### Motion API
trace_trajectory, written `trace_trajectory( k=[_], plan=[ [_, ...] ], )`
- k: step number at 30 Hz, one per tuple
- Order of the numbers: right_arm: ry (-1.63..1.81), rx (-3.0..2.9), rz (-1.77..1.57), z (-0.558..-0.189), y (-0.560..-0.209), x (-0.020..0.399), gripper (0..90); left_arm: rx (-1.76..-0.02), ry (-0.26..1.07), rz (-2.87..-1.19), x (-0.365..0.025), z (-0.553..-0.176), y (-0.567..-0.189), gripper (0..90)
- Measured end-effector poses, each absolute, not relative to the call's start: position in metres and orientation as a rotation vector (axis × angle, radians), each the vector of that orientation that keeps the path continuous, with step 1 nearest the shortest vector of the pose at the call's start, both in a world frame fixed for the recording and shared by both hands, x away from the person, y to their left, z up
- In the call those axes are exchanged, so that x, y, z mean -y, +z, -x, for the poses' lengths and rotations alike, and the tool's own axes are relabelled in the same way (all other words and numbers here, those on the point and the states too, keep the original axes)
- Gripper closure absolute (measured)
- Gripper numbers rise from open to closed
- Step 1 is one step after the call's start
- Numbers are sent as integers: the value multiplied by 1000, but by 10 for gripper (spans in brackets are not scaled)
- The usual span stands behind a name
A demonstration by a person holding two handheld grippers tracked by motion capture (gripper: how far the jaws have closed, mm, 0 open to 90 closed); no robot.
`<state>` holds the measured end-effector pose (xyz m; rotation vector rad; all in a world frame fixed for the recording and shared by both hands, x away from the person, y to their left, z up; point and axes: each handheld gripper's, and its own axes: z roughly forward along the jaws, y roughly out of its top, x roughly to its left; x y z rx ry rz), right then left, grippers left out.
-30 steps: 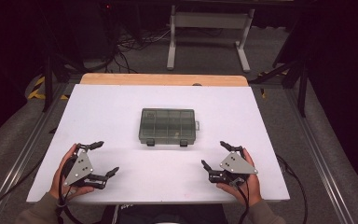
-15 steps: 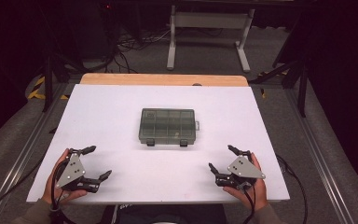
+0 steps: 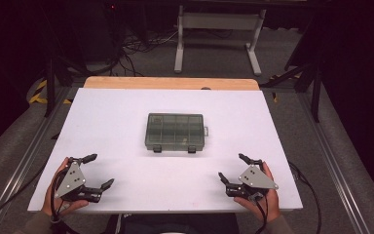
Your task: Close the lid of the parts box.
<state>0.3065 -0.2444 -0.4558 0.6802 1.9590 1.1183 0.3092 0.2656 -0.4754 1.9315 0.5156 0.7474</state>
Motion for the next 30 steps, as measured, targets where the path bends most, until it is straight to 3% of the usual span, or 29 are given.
trace_trajectory(
  k=[30],
  plan=[
    [1121, -1952, -662, -303, -453, 238, 129, -515, 734, -1931, -264, -312, -476, 56]
  ],
)
